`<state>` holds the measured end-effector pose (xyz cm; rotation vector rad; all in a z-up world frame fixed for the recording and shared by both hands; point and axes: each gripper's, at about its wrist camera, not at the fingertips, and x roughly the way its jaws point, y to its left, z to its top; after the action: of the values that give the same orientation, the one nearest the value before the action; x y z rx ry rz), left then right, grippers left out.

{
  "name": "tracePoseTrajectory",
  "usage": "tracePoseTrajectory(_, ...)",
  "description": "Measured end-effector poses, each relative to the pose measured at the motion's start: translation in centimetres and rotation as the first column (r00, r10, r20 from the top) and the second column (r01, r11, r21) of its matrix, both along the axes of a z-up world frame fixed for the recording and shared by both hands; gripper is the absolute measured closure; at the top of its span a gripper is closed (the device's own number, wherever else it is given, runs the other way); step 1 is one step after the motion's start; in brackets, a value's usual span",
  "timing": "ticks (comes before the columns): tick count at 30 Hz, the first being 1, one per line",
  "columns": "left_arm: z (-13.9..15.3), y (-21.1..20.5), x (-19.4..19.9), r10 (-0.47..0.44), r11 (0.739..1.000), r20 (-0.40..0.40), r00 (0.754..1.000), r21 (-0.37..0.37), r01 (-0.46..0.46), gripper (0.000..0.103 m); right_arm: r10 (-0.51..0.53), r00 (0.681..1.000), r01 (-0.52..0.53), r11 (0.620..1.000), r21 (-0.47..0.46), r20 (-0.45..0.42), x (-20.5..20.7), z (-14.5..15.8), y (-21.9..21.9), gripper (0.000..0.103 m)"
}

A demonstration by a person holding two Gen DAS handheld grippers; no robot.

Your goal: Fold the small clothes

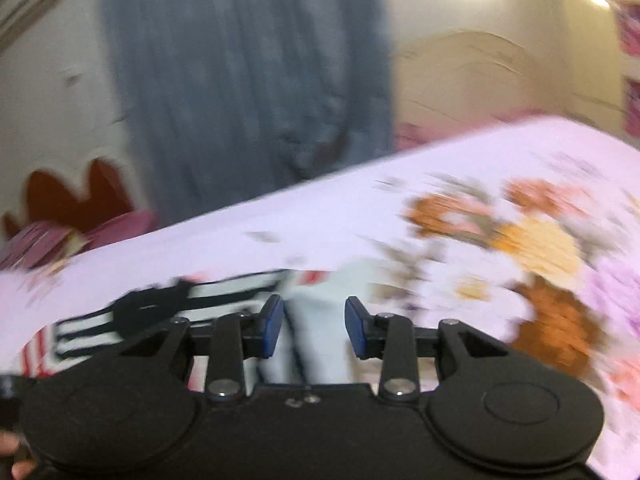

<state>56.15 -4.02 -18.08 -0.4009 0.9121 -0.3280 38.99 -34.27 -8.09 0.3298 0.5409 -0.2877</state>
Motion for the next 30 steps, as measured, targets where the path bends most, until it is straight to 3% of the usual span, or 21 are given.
tracePoseTrajectory(4,3.1,1.7,-1.6,0.033,0.998,0.135,0.990,0.046,-0.039,0.098,-0.078,0.997,0.080,0.993,0.085,-0.028,-1.0,-1.4,-2.7,0.069)
tracePoseTrajectory(6,3.8,3.6,-2.3,0.073,0.989,0.190,0.979,0.111,-0.095,0.098,-0.081,0.996,0.085,0.990,0.112,-0.037,-1.0,-1.9,-3.2,0.069)
tracePoseTrajectory(10,1.9,4.8,-2.2,0.072,0.979,0.152,0.986,0.177,-0.099,0.098,-0.033,0.998,0.040,0.991,0.126,-0.056,-0.4,-3.1,-2.8,0.068)
tracePoseTrajectory(13,1.8,4.7,-2.5,0.083,0.978,0.147,0.986,0.177,-0.109,0.097,0.005,0.998,0.004,0.991,0.135,-0.066,0.2,-3.4,-2.5,0.064)
tracePoseTrajectory(15,2.1,5.0,-2.5,0.098,0.972,0.162,0.982,0.197,-0.130,0.085,0.035,0.997,-0.025,0.991,0.134,-0.067,1.5,-3.6,-2.7,0.063)
tracePoseTrajectory(17,1.9,6.1,-2.6,0.129,0.972,0.169,0.977,0.176,-0.158,0.056,0.060,0.997,-0.052,0.985,0.165,-0.046,3.0,-3.6,-3.4,0.062)
tracePoseTrajectory(18,1.7,6.5,-2.3,0.136,0.971,0.161,0.977,0.173,-0.164,0.055,0.074,0.997,-0.066,0.981,0.182,-0.034,3.9,-3.7,-3.8,0.062)
tracePoseTrajectory(23,0.0,6.8,-0.4,0.116,0.983,0.114,0.987,0.130,-0.130,0.058,0.156,0.987,-0.135,0.945,0.299,-0.047,10.0,-6.2,-5.8,0.062)
tracePoseTrajectory(24,0.0,6.8,-0.3,0.104,0.984,0.118,0.988,0.132,-0.120,0.072,0.171,0.984,-0.142,0.934,0.328,-0.059,11.1,-6.9,-6.0,0.062)
tracePoseTrajectory(25,0.1,6.8,-0.3,0.100,0.984,0.122,0.988,0.133,-0.116,0.097,0.187,0.980,-0.154,0.924,0.351,-0.063,11.8,-7.3,-6.1,0.063)
tracePoseTrajectory(26,0.6,7.2,-0.9,0.127,0.982,0.170,0.977,0.116,-0.148,0.097,0.214,0.975,-0.176,0.913,0.369,-0.064,12.3,-7.6,-6.0,0.068)
tracePoseTrajectory(27,1.3,7.3,-2.0,0.147,0.977,0.244,0.959,0.117,-0.180,0.097,0.239,0.969,-0.204,0.917,0.343,-0.065,12.6,-7.3,-5.5,0.091)
tracePoseTrajectory(28,1.8,7.1,-2.8,0.141,0.967,0.296,0.945,0.163,-0.196,0.097,0.259,0.964,-0.236,0.937,0.256,-0.060,12.3,-6.6,-4.6,0.094)
tracePoseTrajectory(30,0.9,6.7,-3.1,0.129,0.958,0.278,0.952,0.212,-0.192,0.097,0.273,0.958,-0.263,0.958,0.113,-0.089,12.0,-6.2,-3.1,0.094)
